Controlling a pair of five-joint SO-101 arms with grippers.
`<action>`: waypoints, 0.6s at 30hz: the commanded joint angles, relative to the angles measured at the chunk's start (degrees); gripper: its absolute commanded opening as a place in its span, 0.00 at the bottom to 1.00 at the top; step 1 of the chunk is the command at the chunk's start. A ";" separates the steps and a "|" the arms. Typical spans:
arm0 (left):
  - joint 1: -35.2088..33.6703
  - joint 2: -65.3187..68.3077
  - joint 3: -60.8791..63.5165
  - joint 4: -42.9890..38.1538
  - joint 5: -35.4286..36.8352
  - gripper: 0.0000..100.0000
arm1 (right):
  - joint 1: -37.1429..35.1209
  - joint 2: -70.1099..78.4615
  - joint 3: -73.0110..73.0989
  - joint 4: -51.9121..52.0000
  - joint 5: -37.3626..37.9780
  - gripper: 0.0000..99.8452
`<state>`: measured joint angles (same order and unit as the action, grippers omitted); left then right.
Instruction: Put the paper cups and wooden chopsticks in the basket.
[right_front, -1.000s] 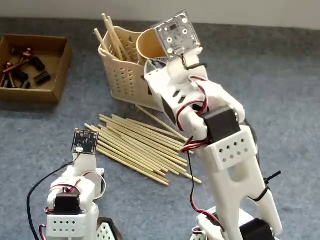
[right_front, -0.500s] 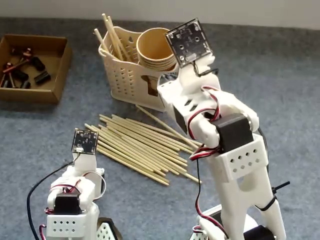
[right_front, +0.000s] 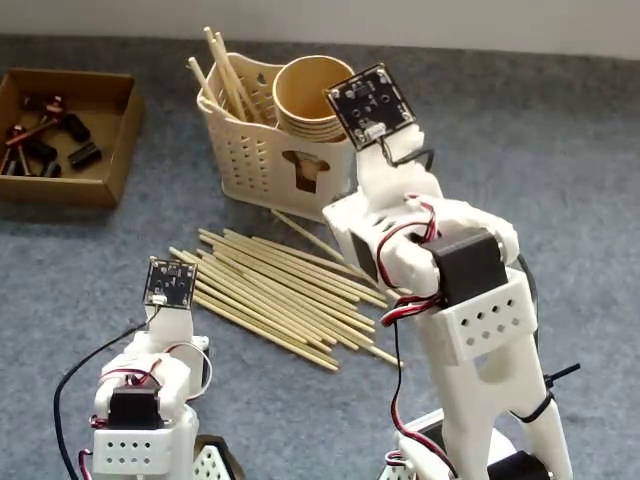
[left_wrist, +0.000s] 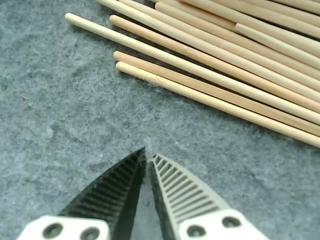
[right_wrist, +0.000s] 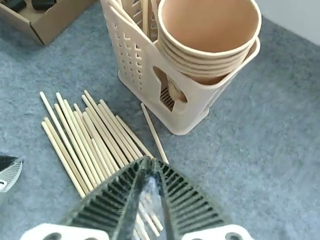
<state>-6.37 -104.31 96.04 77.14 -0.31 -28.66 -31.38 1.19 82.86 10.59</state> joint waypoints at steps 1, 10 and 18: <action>0.31 -0.22 1.10 0.44 -0.26 0.01 | 0.57 -1.63 -0.22 3.47 -0.09 0.01; 0.31 -0.22 1.10 0.44 -0.26 0.01 | 0.57 -1.63 -0.22 8.04 -0.09 0.01; 0.31 -0.22 1.10 0.44 -0.26 0.01 | 4.09 -5.05 0.75 8.04 -0.53 0.01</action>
<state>-6.37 -104.31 96.04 77.14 -0.31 -26.55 -33.05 1.36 91.21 10.59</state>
